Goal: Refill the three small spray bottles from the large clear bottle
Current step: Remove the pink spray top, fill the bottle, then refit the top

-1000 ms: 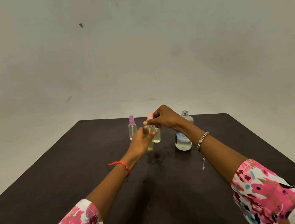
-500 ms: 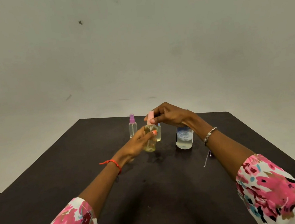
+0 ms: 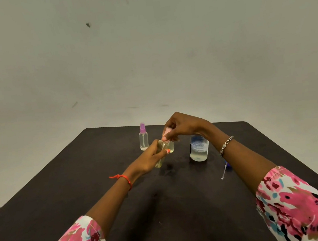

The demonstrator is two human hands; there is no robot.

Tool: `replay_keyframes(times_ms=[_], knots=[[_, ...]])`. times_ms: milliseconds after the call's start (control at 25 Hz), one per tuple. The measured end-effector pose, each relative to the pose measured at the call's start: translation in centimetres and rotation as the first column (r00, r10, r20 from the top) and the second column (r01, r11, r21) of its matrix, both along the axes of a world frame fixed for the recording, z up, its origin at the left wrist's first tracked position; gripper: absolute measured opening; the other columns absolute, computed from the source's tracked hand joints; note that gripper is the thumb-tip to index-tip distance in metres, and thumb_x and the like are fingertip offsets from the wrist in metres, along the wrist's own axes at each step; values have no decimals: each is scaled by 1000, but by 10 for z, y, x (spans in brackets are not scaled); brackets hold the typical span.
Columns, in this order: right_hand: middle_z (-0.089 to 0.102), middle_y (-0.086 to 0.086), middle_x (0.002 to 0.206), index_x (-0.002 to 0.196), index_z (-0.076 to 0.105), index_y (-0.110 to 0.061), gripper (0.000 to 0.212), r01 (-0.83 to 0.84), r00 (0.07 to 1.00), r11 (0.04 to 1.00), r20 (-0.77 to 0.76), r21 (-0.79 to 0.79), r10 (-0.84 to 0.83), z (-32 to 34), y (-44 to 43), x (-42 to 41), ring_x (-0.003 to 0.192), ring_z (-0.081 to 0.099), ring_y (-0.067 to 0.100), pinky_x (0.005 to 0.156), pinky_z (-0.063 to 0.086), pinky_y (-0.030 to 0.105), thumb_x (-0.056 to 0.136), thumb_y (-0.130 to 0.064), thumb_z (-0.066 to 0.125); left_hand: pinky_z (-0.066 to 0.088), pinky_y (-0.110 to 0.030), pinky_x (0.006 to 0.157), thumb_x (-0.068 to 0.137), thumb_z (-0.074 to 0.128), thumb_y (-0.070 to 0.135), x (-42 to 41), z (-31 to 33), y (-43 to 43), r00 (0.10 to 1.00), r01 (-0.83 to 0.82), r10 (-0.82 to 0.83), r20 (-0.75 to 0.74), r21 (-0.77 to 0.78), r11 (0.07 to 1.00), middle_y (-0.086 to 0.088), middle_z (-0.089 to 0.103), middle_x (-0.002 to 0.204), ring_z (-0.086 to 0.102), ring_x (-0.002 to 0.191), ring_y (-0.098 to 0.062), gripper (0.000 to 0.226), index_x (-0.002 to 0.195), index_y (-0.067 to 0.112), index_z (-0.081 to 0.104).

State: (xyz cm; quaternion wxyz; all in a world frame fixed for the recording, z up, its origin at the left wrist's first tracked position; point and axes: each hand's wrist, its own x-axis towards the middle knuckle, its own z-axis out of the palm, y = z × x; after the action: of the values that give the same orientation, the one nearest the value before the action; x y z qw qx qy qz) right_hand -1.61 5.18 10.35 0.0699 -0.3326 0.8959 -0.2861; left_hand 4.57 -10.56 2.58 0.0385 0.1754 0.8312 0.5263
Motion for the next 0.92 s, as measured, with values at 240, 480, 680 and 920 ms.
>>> replay_keyframes(times_ms=[240, 480, 680, 920], knots=[[65, 5, 93, 98, 67, -9, 27, -168, 985, 985, 39, 40, 166, 6, 2, 3, 84, 59, 14, 78, 50, 26, 74, 3, 68, 46, -23, 83, 95, 44, 20, 3, 0, -1, 999, 22, -22, 37, 1, 1000, 0, 50, 101, 51, 93, -11, 20, 114, 16, 39], [62, 3, 58, 81, 68, 1, 33, 102, 994, 988, -59, 119, -95, -2, -11, 6, 37, 54, 3, 48, 43, 17, 84, -32, 64, 40, -26, 94, 94, 46, 21, 5, 3, -1, 999, 36, -36, 9, -23, 999, 1, 47, 119, 48, 114, -16, 49, 138, 13, 27], [69, 14, 86, 95, 69, -2, 19, -106, 994, 991, -28, 76, 109, 1, -3, 7, 72, 62, 13, 73, 50, 29, 76, -5, 70, 46, -32, 92, 94, 48, 22, 0, -6, -9, 1000, 0, 1, 25, -37, 999, -7, 51, 112, 51, 105, -18, 30, 121, 14, 40], [67, 14, 106, 103, 68, -6, 27, -29, 998, 997, -51, 77, 33, -11, -7, 7, 95, 60, 24, 82, 47, 28, 78, -14, 70, 48, -29, 88, 93, 48, 21, -1, -9, -12, 1000, -7, 8, 11, -42, 999, -3, 50, 104, 51, 97, -15, 23, 115, 15, 42]])
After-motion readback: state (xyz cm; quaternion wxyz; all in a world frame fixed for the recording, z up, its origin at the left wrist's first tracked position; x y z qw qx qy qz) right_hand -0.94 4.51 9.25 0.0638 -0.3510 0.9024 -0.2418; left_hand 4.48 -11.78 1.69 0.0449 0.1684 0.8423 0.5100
